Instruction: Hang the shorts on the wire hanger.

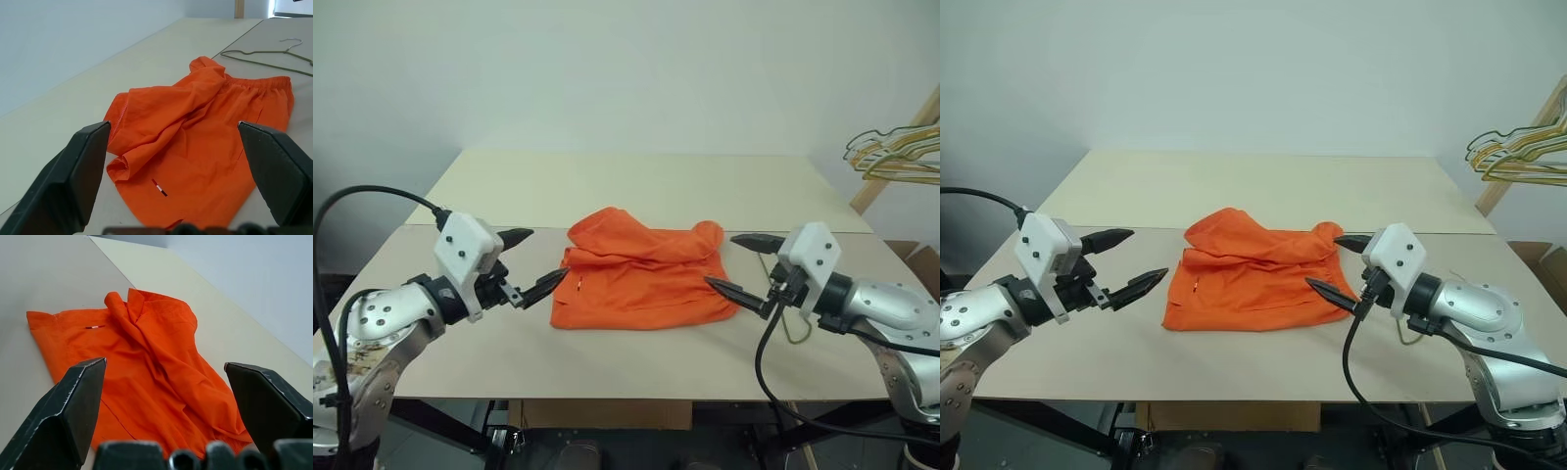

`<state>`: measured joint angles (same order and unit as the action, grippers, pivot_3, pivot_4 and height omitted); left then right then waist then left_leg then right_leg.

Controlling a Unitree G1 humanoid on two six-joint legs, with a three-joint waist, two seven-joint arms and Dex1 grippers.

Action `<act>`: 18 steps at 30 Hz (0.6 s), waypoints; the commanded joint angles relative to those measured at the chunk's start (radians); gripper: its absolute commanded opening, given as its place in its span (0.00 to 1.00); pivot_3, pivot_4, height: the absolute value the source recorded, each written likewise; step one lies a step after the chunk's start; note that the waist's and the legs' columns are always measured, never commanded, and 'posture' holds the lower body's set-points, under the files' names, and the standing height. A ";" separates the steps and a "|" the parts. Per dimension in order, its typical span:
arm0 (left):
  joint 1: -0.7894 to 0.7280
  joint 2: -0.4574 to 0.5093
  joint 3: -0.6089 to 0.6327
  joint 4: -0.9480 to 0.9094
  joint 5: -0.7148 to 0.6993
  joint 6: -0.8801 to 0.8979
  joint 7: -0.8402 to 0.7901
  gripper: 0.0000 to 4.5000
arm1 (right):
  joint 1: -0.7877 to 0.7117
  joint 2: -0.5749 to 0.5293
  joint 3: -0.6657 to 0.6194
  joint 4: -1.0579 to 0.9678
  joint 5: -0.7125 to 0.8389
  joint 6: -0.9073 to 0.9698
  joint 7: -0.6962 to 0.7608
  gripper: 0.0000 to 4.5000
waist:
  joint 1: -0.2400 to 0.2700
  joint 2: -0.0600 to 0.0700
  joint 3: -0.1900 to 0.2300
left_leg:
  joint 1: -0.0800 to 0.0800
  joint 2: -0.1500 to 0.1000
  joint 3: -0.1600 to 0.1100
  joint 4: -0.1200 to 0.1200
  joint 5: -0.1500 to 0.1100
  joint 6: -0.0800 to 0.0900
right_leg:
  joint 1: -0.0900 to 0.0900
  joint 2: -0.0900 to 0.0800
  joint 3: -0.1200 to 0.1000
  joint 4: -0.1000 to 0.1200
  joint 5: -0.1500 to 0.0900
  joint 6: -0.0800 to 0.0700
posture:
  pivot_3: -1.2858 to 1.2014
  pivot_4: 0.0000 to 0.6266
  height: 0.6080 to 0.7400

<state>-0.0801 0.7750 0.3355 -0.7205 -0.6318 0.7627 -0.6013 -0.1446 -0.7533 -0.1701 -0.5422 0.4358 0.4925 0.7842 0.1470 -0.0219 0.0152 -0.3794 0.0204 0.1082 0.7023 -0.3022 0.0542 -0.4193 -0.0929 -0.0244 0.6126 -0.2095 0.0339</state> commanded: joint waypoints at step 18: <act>0.016 0.038 0.033 -0.010 -0.098 -0.031 -0.062 1.00 | -0.073 -0.094 0.117 0.017 -0.119 -0.064 0.061 1.00 | -0.014 0.000 0.000 | 0.000 0.000 0.001 0.000 0.001 -0.001 | 0.000 0.000 0.001 0.000 0.000 0.000 | 0.58 0.00 1.00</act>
<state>-0.0620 0.7992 0.3437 -0.7218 -0.7151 0.7450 -0.6498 -0.1965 -0.8295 -0.0668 -0.5289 0.3552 0.4641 0.8288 0.1335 -0.0218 0.0152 -0.3788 0.0206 0.1084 0.7023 -0.3014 0.0529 -0.4191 -0.0929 -0.0243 0.6126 -0.2097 0.0337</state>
